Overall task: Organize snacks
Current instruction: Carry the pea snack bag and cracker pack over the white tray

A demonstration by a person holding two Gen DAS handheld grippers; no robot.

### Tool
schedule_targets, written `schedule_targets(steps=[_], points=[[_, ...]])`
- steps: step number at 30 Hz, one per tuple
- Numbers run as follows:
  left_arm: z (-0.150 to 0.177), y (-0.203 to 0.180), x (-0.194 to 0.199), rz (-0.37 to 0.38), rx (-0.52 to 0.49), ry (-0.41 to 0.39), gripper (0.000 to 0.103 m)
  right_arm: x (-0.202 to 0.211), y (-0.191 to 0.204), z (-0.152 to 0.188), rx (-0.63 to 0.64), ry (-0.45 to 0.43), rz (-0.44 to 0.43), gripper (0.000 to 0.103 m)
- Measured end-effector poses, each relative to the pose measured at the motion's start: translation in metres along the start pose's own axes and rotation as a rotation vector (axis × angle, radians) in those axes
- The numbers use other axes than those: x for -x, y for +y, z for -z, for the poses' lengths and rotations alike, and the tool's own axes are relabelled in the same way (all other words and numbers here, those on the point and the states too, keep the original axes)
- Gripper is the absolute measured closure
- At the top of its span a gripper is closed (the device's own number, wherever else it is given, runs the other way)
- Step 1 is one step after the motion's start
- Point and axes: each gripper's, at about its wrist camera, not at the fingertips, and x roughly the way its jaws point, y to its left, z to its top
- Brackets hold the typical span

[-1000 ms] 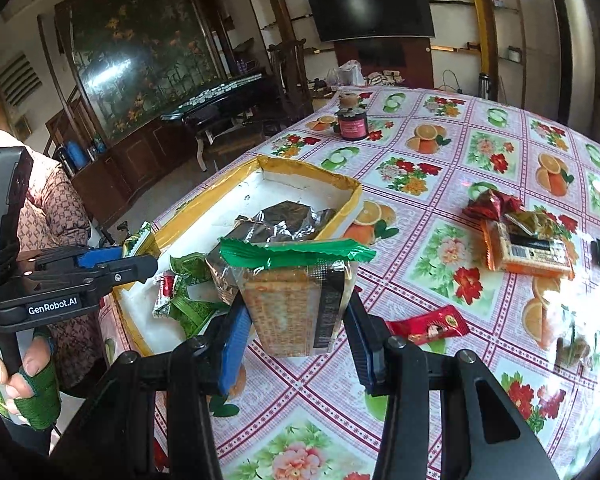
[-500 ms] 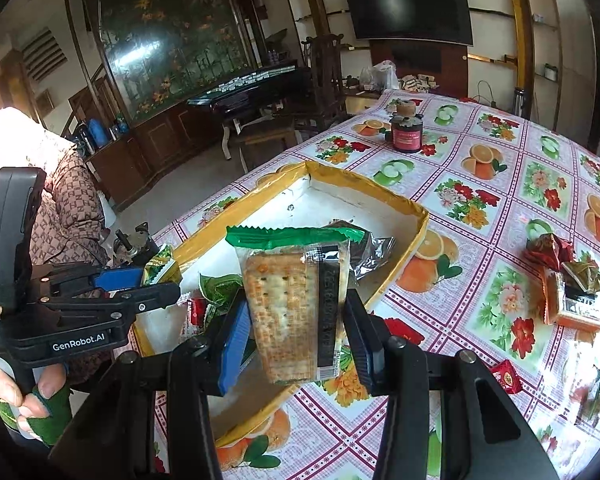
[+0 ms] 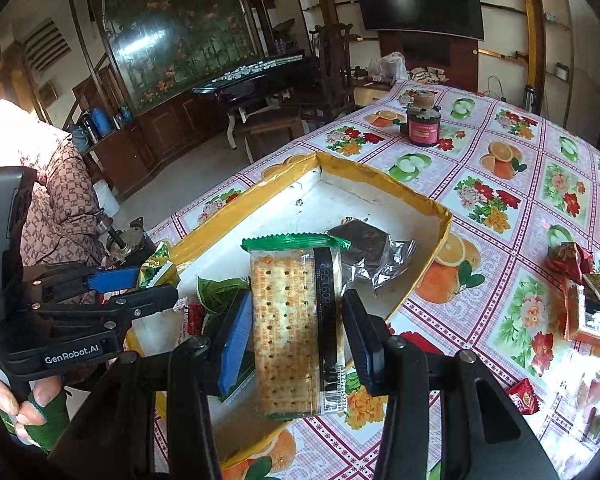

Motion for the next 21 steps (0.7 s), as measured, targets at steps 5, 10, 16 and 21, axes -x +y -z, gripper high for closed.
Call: schedule_targets(steps=[5,10,16,21], points=[[-0.001,-0.001,-0.002,-0.02,-0.01,-0.008,0.059,-0.007,-0.001,-0.001,-0.001,0.009,-0.005,0.058],[-0.002,-0.002,-0.005,-0.022,-0.017,-0.005,0.059,-0.012,-0.003,-0.003,-0.011,0.009,-0.009,0.058],[-0.003,-0.001,-0.01,-0.021,-0.014,0.005,0.059,-0.024,-0.009,-0.007,-0.028,0.021,-0.011,0.065],[-0.006,-0.005,-0.019,-0.02,-0.023,0.018,0.059,-0.031,-0.011,-0.006,-0.04,0.028,-0.031,0.065]])
